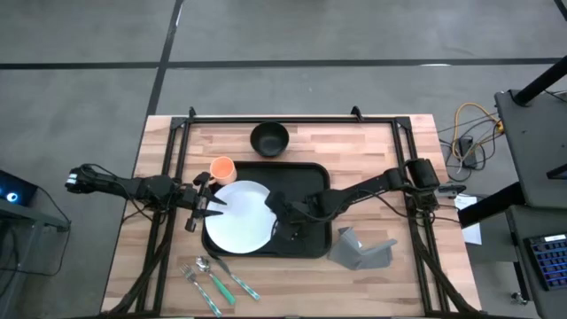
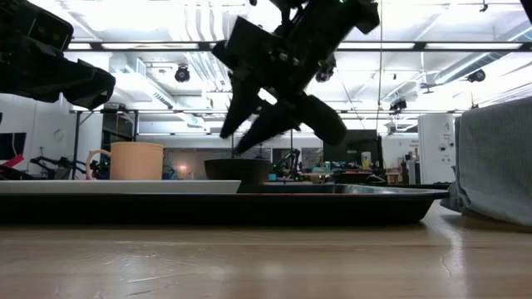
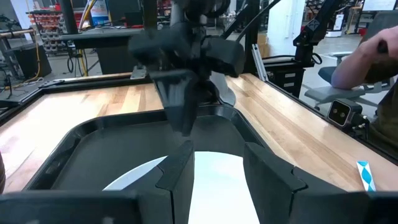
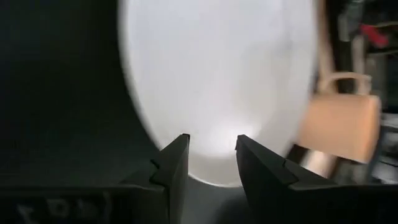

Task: Set up tray
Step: Put the black bowl on the white plate

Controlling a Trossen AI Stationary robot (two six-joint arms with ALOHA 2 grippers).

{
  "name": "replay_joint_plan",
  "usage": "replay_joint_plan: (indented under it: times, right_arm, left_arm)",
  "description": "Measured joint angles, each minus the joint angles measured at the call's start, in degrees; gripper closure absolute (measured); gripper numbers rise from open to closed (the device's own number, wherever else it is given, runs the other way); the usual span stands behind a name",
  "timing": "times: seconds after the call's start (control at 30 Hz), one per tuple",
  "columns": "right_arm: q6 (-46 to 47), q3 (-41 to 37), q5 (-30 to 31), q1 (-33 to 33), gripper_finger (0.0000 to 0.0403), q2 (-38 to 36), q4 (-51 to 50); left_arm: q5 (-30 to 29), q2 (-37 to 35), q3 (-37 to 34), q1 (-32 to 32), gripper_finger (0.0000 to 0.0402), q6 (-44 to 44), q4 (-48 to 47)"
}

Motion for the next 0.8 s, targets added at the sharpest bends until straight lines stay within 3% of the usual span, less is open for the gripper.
replay_joint_plan:
  times: [0.2,0.27,0.33,0.5,0.63,0.8]
  right_arm:
    - [5.0,2.0,13.2,-0.2,0.0273,-0.1,-2.4]
    - [5.2,2.0,13.9,-0.7,0.0273,-0.1,-4.2]
    - [5.1,2.0,11.6,-1.5,0.0274,-0.2,-6.3]
    - [5.5,1.9,-2.3,-6.1,0.0281,-1.1,-8.8]
    - [7.1,1.8,-6.4,-11.7,0.0285,-3.4,-11.4]
    - [4.3,-0.1,-16.5,-18.6,0.0282,-7.0,-13.8]
  left_arm:
    - [0.0,0.0,0.0,0.0,0.0283,0.0,0.0]
    - [0.0,0.0,0.0,0.0,0.0283,0.0,0.0]
    - [0.0,0.0,0.0,0.0,0.0283,0.0,0.0]
    - [0.0,0.0,0.0,0.0,0.0283,0.0,0.0]
    - [0.0,0.0,0.0,0.0,0.0283,0.0,0.0]
    - [0.0,0.2,0.0,0.0,0.0283,0.0,0.0]
